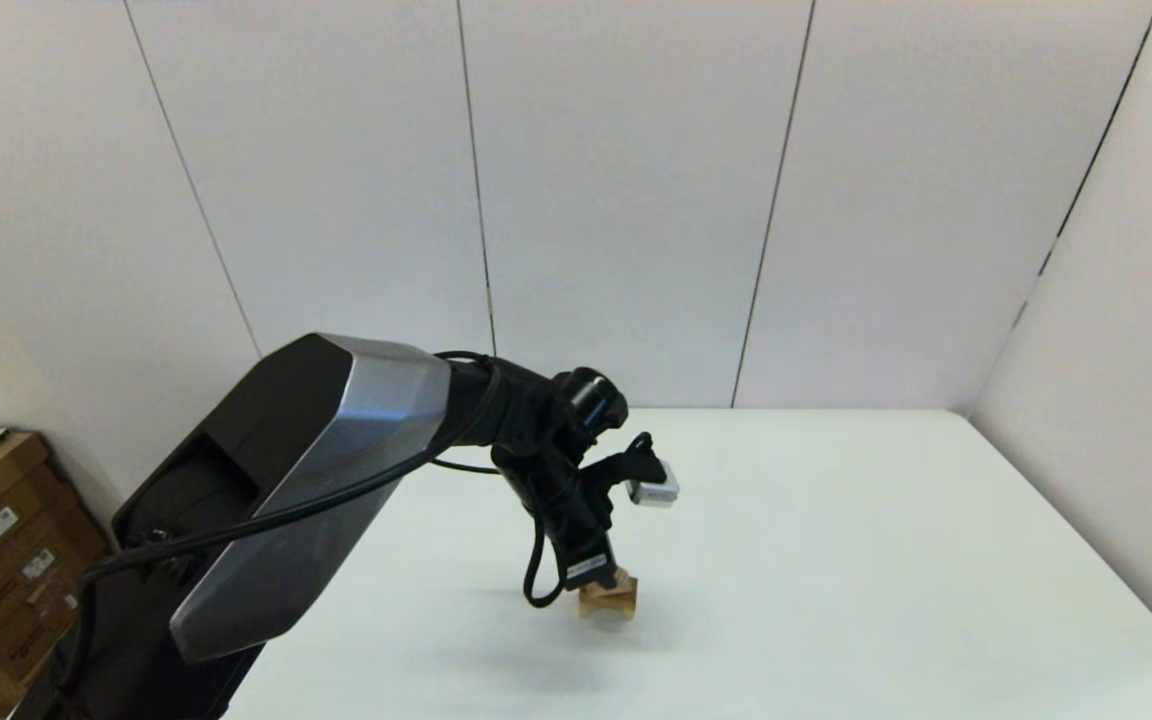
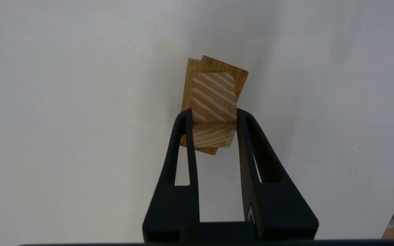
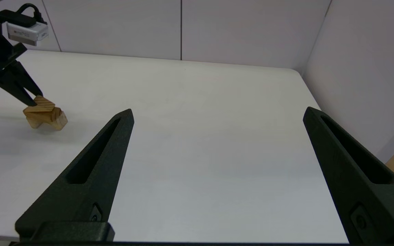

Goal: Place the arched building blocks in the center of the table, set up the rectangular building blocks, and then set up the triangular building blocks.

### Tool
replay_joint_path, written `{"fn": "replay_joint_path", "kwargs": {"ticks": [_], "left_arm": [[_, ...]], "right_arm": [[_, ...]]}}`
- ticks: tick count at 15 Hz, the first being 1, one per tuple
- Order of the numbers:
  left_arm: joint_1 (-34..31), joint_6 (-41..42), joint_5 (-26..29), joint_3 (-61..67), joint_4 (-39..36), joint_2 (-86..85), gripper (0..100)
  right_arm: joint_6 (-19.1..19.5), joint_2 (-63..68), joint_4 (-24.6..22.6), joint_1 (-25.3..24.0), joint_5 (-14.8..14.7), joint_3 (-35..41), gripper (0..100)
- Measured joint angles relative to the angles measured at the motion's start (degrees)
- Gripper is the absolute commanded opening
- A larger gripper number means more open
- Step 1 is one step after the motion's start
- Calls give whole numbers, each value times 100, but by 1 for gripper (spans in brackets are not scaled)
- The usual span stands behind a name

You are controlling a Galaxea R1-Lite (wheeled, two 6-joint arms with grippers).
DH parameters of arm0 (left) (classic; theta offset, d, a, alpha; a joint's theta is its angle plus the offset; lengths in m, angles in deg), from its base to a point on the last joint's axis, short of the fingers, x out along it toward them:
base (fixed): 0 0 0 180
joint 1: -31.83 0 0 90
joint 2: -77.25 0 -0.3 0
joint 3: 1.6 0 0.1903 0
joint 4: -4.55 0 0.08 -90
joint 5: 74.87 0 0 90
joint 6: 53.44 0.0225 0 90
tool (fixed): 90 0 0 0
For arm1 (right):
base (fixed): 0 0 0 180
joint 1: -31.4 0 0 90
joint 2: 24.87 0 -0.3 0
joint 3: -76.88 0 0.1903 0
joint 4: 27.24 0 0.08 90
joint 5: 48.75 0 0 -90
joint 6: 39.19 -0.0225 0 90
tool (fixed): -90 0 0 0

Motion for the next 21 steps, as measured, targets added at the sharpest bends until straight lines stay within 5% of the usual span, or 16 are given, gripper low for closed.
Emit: {"fn": "replay_joint_path", "kwargs": {"ticks": [7, 8, 21], "left_arm": [[0, -1, -6, -9, -15, 6, 0], [-2, 0, -6, -11, -15, 9, 100], [-55, -172, -11, -168, -194, -323, 100]], "right_arm": [[0, 0, 0, 0, 0, 0, 100], [0, 0, 0, 0, 0, 0, 100], [2, 0, 0, 0, 0, 0, 100]]}}
